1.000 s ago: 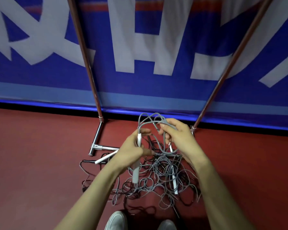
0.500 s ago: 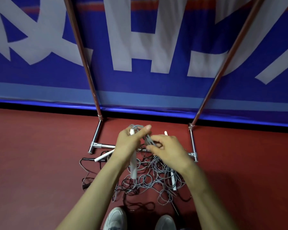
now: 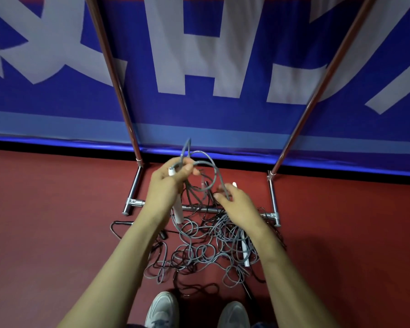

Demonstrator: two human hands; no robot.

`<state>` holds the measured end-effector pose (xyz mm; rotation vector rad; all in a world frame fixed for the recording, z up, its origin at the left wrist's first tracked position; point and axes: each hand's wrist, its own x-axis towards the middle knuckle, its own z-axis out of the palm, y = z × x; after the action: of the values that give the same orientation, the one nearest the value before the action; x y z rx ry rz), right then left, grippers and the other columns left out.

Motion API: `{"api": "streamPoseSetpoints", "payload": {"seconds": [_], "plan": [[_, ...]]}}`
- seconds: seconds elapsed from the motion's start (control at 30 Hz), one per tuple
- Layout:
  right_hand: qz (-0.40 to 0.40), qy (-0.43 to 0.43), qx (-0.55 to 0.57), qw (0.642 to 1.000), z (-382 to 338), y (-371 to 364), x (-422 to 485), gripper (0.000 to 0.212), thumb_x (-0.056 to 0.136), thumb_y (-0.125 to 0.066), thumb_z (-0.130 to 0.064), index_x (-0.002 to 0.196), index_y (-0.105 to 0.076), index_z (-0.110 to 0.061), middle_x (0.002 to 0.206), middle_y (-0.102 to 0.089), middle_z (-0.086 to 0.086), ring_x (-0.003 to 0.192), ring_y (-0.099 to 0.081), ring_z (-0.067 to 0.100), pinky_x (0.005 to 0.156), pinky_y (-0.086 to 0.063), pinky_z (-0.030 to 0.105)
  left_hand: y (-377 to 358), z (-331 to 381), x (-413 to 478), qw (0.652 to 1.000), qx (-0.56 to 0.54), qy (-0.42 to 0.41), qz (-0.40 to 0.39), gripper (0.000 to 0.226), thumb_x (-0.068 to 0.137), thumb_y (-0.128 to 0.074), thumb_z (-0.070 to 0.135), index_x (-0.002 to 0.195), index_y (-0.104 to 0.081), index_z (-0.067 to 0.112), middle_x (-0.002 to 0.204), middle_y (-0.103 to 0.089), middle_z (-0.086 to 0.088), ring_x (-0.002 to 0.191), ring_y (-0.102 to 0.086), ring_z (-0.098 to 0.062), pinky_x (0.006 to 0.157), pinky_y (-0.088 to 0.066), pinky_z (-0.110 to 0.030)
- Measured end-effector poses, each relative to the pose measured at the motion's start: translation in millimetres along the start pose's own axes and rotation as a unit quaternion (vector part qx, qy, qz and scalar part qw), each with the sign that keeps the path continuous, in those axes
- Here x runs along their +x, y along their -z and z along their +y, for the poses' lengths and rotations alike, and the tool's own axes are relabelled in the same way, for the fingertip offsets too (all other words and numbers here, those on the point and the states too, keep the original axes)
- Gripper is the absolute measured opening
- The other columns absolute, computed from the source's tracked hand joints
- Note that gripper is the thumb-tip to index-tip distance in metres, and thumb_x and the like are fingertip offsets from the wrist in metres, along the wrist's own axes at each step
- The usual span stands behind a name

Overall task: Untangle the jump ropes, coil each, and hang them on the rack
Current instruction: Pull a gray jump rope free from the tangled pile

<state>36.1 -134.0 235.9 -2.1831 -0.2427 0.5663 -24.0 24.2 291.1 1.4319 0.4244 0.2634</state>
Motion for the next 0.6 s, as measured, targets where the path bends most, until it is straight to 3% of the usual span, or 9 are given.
{"api": "streamPoseSetpoints", "payload": {"seconds": [0.07,0.13,0.2,0.27,0.33,0.4,0.47,0.53,0.6], "plan": [[-0.010,-0.027,-0.118,0.993,5.4,1.5,0.3,0.029,0.101,-0.047,-0.034,0.111,-0.062,-0.012,0.095,-0.063,0.004,0.089,-0.058,0.021,0.077,-0.046,0.031,6.8,-2.8,4.9,0.995,-0.037,0.013,0.090,0.013,0.095,-0.056,0.008,0.088,-0.063,0.017,0.070,-0.068,0.007,0.055,-0.039,-0.006,0.051,-0.033,-0.018],[0.012,-0.051,-0.182,0.982,8.7,9.0,0.5,0.035,0.103,-0.041,-0.037,0.106,-0.064,-0.010,0.094,-0.062,0.006,0.084,-0.053,0.017,0.073,-0.044,0.026,15.3,-14.0,9.9,0.990,0.037,0.025,0.136,0.007,0.093,-0.062,0.013,0.099,-0.064,0.016,0.083,-0.068,0.003,0.070,-0.051,-0.011,0.061,-0.042,-0.022],[0.041,-0.056,-0.123,0.990,1.9,15.8,-1.3,0.037,0.104,-0.039,-0.034,0.098,-0.065,-0.008,0.087,-0.063,0.004,0.069,-0.051,0.011,0.059,-0.038,0.022,18.4,-28.4,9.7,0.979,0.158,0.068,0.112,0.041,0.082,-0.076,0.017,0.120,-0.059,0.012,0.111,-0.062,-0.008,0.092,-0.062,-0.021,0.083,-0.053,-0.035],[0.036,-0.018,-0.014,0.999,-14.5,18.0,-2.8,0.036,0.103,-0.042,-0.032,0.082,-0.065,-0.013,0.070,-0.058,-0.003,0.058,-0.048,0.007,0.055,-0.035,0.021,13.5,-38.5,8.5,0.975,0.193,0.097,0.053,0.053,0.068,-0.086,0.018,0.115,-0.062,0.014,0.117,-0.061,-0.013,0.095,-0.065,-0.025,0.091,-0.053,-0.041],[0.009,0.032,0.076,0.997,-34.0,17.1,-6.1,0.036,0.102,-0.045,-0.031,0.074,-0.062,-0.017,0.060,-0.056,-0.005,0.051,-0.050,0.008,0.058,-0.040,0.023,0.1,-39.5,1.5,0.972,0.209,0.089,-0.055,0.032,0.063,-0.087,0.015,0.088,-0.067,0.023,0.102,-0.068,-0.008,0.087,-0.066,-0.025,0.084,-0.055,-0.040],[-0.032,0.063,0.171,0.983,-47.7,16.4,-9.9,0.035,0.102,-0.045,-0.030,0.075,-0.060,-0.013,0.058,-0.058,-0.002,0.052,-0.054,0.010,0.060,-0.047,0.025,-11.9,-41.8,-4.0,0.957,0.249,0.039,-0.140,0.026,0.067,-0.085,0.020,0.067,-0.061,0.030,0.084,-0.064,0.000,0.076,-0.060,-0.016,0.078,-0.052,-0.033],[-0.060,0.078,0.236,0.967,-54.4,18.3,-12.7,0.035,0.102,-0.044,-0.030,0.076,-0.059,-0.011,0.060,-0.059,-0.001,0.059,-0.057,0.012,0.063,-0.049,0.026,-19.7,-40.7,-7.9,0.963,0.233,0.005,-0.138,0.023,0.082,-0.075,0.019,0.069,-0.060,0.030,0.079,-0.056,0.008,0.070,-0.052,-0.005,0.067,-0.045,-0.020],[-0.054,0.095,0.284,0.953,-54.6,21.6,-12.9,0.033,0.102,-0.045,-0.029,0.079,-0.061,-0.011,0.065,-0.059,0.000,0.065,-0.058,0.013,0.067,-0.049,0.027,-21.5,-39.2,-6.7,0.975,0.200,-0.009,-0.098,0.013,0.092,-0.064,0.020,0.080,-0.067,0.024,0.062,-0.052,0.014,0.056,-0.043,0.001,0.054,-0.035,-0.019],[-0.031,0.101,0.295,0.950,-49.2,25.3,-12.3,0.027,0.101,-0.046,-0.028,0.087,-0.064,-0.014,0.074,-0.059,0.001,0.069,-0.058,0.012,0.067,-0.050,0.026,-21.0,-36.0,-5.8,0.978,0.196,-0.026,-0.072,0.016,0.093,-0.062,0.025,0.079,-0.067,0.024,0.047,-0.047,0.015,0.046,-0.036,-0.001,0.050,-0.029,-0.021]]}}
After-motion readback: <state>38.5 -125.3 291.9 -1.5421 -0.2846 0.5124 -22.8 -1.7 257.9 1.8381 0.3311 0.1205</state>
